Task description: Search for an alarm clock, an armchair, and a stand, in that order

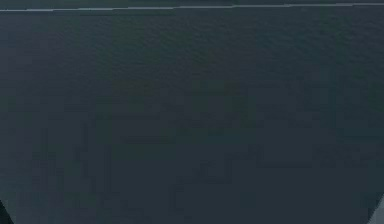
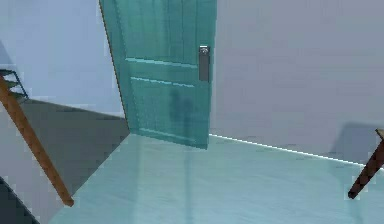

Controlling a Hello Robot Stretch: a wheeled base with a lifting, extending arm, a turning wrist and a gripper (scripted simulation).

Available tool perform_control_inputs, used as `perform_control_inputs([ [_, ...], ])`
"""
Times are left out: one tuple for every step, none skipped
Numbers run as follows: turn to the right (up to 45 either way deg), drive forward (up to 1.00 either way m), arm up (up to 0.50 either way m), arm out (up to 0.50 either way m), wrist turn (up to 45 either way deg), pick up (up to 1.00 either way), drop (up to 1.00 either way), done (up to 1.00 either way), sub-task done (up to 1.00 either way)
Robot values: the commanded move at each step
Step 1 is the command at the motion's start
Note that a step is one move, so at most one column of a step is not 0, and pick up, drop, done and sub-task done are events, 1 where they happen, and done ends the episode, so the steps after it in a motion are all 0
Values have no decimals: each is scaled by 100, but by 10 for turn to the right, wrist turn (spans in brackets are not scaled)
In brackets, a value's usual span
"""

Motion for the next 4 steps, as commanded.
perform_control_inputs([
  [-450, 0, 0, 0, 0, 0, 0, 0, 0],
  [-450, 0, 0, 0, 0, 0, 0, 0, 0],
  [-450, 0, 0, 0, 0, 0, 0, 0, 0],
  [-270, 0, 0, 0, 0, 0, 0, 0, 0],
])
